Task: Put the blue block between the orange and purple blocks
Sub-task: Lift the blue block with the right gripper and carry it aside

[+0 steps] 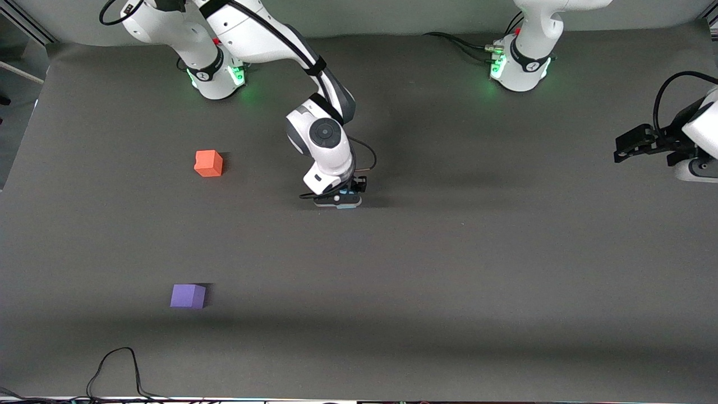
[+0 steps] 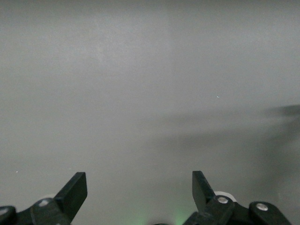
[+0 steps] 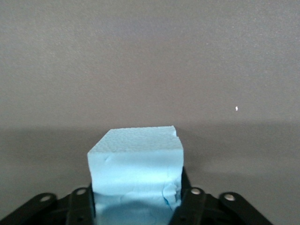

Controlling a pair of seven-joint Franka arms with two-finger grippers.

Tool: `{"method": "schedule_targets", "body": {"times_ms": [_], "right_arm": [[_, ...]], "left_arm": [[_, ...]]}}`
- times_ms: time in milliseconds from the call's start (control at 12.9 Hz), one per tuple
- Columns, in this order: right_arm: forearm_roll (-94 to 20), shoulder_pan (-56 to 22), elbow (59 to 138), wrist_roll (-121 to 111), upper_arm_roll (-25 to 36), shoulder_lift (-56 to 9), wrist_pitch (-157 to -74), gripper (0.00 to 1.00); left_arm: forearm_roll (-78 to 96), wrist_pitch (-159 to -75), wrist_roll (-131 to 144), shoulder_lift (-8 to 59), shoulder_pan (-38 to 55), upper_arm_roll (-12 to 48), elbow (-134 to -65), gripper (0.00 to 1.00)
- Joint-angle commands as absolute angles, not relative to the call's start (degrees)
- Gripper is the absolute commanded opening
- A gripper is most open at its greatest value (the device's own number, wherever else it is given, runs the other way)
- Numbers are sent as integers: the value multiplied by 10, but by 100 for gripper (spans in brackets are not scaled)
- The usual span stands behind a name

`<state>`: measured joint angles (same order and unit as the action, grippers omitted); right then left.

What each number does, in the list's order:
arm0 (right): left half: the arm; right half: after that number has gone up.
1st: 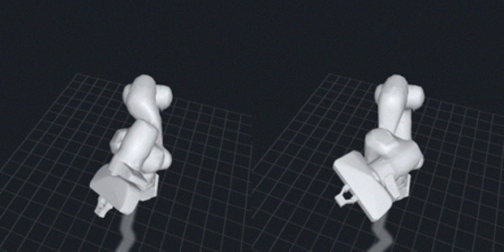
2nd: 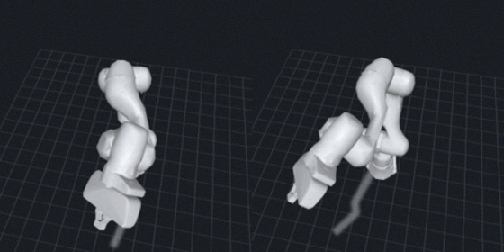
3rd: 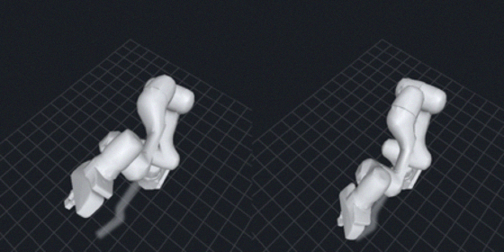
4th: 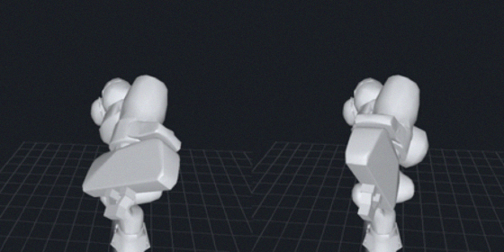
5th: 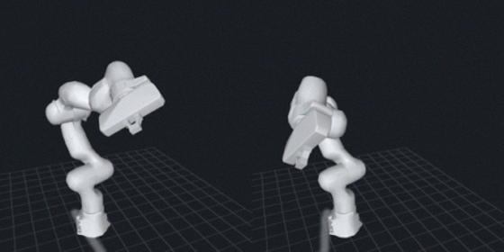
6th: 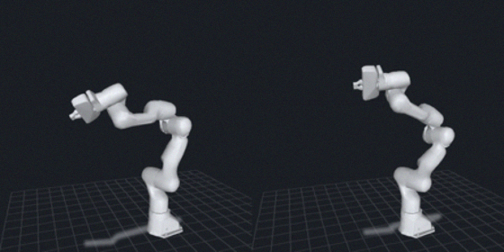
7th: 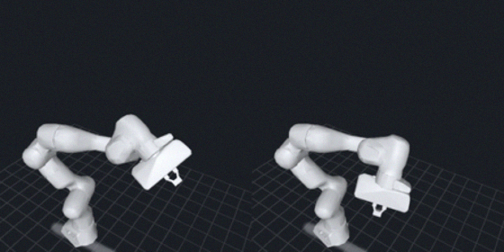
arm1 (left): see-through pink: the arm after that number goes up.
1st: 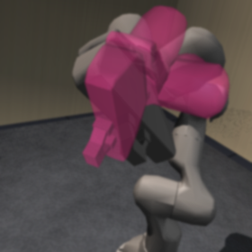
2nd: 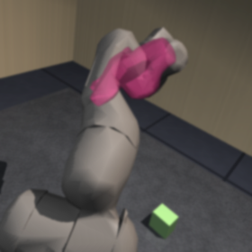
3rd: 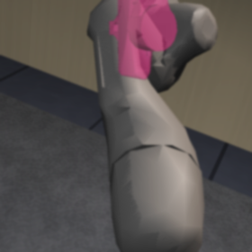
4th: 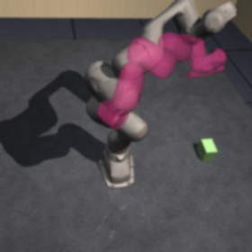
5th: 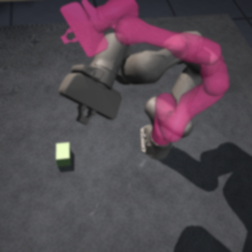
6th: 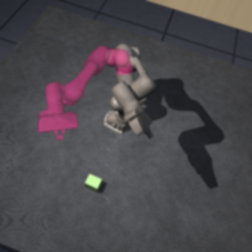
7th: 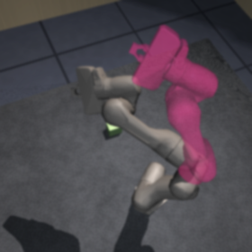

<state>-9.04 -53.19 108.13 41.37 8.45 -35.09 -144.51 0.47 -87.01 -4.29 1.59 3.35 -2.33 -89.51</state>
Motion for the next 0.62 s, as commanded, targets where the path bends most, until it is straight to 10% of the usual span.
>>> {"method": "schedule_targets", "body": {"times_ms": [0,541], "right_arm": [[-103,-512,1065,397,84,-305,-1381,49],[-132,-494,837,253,201,-150,-952,49]], "left_arm": [[-4,-862,-55,2,35,-27,-904,100],[-4,-862,-53,2,35,-27,-904,100]]}}
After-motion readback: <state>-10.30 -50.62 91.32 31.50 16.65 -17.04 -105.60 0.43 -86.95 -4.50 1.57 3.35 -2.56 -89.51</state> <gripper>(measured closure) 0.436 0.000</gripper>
